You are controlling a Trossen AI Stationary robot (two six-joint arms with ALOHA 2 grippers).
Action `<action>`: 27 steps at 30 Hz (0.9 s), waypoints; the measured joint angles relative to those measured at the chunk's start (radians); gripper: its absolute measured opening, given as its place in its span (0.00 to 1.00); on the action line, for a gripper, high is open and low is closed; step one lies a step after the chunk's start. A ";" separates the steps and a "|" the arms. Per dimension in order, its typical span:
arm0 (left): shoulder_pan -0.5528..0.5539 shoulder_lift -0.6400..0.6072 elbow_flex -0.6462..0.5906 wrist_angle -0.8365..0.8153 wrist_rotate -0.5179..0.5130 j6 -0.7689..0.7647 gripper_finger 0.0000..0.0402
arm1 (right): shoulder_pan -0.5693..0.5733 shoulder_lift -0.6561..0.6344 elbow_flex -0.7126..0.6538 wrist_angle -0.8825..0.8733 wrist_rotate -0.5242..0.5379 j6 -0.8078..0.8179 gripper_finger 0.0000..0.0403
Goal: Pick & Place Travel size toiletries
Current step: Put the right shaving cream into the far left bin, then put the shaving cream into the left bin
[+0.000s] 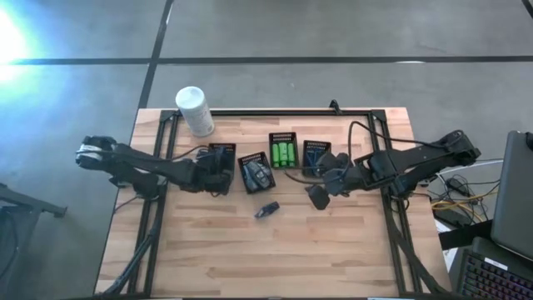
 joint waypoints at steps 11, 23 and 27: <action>-0.012 -0.009 0.074 0.029 0.076 0.132 0.46 | 0.003 0.000 0.000 0.000 -0.014 -0.001 0.94; -0.410 0.060 0.144 0.629 0.158 1.109 0.50 | 0.003 0.000 0.000 -0.007 -0.068 -0.038 0.94; -0.425 0.170 0.144 0.639 0.061 0.974 0.51 | 0.003 0.000 0.000 -0.009 -0.068 -0.038 0.94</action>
